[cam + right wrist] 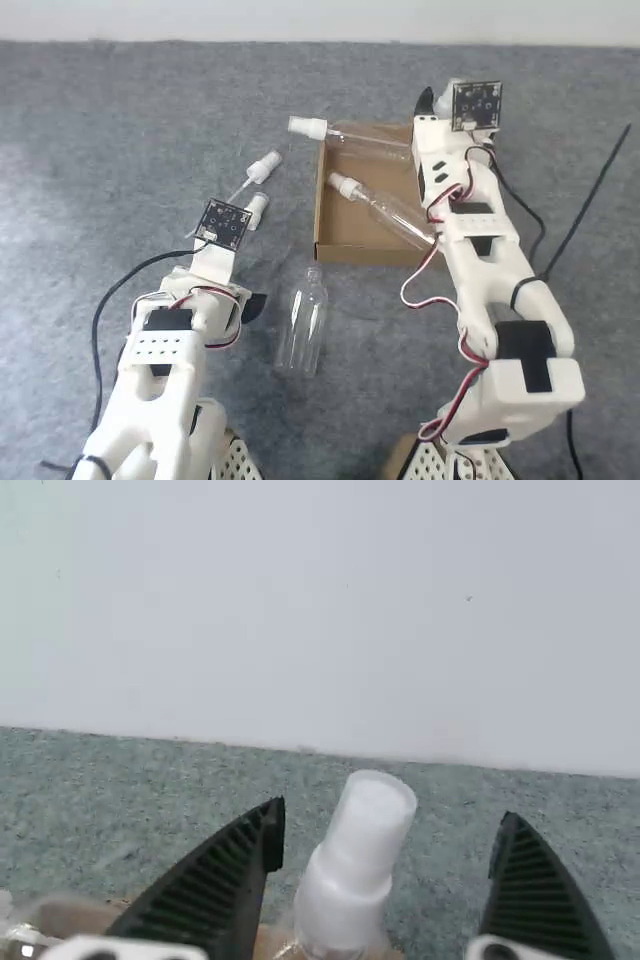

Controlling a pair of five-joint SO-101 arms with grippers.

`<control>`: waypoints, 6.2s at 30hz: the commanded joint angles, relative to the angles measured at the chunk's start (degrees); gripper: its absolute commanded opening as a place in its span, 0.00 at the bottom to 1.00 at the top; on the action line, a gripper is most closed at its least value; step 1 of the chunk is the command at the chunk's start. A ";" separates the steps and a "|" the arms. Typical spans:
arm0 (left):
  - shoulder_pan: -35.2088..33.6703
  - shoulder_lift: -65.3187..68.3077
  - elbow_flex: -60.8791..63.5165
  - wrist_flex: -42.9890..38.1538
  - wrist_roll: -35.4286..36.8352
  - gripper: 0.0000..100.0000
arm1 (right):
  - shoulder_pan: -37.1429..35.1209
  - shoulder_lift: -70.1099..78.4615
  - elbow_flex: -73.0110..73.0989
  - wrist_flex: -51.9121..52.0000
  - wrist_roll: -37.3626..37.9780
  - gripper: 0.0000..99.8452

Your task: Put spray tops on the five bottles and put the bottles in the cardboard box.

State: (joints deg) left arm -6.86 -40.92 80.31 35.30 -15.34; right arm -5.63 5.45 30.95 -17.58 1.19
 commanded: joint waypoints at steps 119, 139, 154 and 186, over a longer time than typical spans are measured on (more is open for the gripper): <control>0.18 -1.85 -0.31 0.35 -0.62 0.31 | -14.02 5.05 -15.74 11.21 23.65 0.01; 0.18 -1.85 -0.31 0.35 -0.62 0.31 | -12.09 10.86 -7.12 -12.35 9.76 0.01; 0.18 -1.85 -0.31 0.35 -0.62 0.31 | -13.85 21.23 -5.36 -31.69 5.71 0.01; 0.18 -1.85 -0.31 0.35 -0.62 0.31 | -14.29 27.12 -4.92 -33.36 0.97 0.01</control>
State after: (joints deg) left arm -6.86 -40.92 80.31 35.30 -15.34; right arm -19.34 33.58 26.46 -49.93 2.77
